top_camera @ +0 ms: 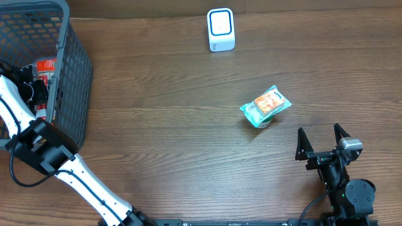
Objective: Scan the item barcode
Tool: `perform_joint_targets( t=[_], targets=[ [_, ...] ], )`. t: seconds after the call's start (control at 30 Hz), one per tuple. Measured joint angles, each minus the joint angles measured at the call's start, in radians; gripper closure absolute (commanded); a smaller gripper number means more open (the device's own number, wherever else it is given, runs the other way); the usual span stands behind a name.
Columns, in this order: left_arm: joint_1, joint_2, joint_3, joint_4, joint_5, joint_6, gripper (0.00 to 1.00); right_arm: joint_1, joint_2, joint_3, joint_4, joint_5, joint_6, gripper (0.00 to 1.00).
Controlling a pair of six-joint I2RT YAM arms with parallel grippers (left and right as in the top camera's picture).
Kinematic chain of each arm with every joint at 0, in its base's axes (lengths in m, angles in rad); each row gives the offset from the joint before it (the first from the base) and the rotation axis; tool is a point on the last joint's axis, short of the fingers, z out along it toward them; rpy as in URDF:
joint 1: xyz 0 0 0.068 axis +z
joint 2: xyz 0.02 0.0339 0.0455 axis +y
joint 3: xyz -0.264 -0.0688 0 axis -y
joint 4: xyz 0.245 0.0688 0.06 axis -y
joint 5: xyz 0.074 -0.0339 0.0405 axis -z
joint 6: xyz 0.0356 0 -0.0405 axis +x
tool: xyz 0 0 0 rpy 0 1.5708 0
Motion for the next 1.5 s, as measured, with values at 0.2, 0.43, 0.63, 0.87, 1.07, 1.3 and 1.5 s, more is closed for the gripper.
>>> perform_joint_targets(
  t=[0.2, 0.43, 0.63, 0.87, 1.07, 1.3, 1.5],
  targets=[
    [0.0, 0.001, -0.023, 0.061, -0.006, 0.001, 0.08, 0.0, 0.0, 0.0, 0.0, 0.0, 0.0, 0.0],
    [0.0, -0.008, -0.069, 0.088, -0.023, 0.011, 0.33, 0.0, 0.0, 0.0, 0.0, 0.0, 0.0, 0.0],
    [-0.007, -0.006, -0.031, -0.005, -0.022, -0.011, 0.62, 0.0, 0.0, 0.0, 0.0, 0.0, 0.0, 0.0],
    [-0.039, -0.011, 0.008, -0.054, -0.033, -0.046, 0.71, 0.0, 0.0, 0.0, 0.0, 0.0, 0.0, 0.0],
    [-0.078, -0.092, 0.006, -0.021, -0.041, -0.092, 0.71, 0.0, 0.0, 0.0, 0.0, 0.0, 0.0, 0.0],
    [-0.097, -0.439, 0.009, 0.069, -0.067, -0.2, 0.71, 0.0, 0.0, 0.0, 0.0, 0.0, 0.0, 0.0],
    [-0.097, -0.733, 0.054, 0.059, -0.066, -0.322, 0.69, 0.0, 0.0, 0.0, 0.0, 0.0, 0.0, 0.0]
  ],
)
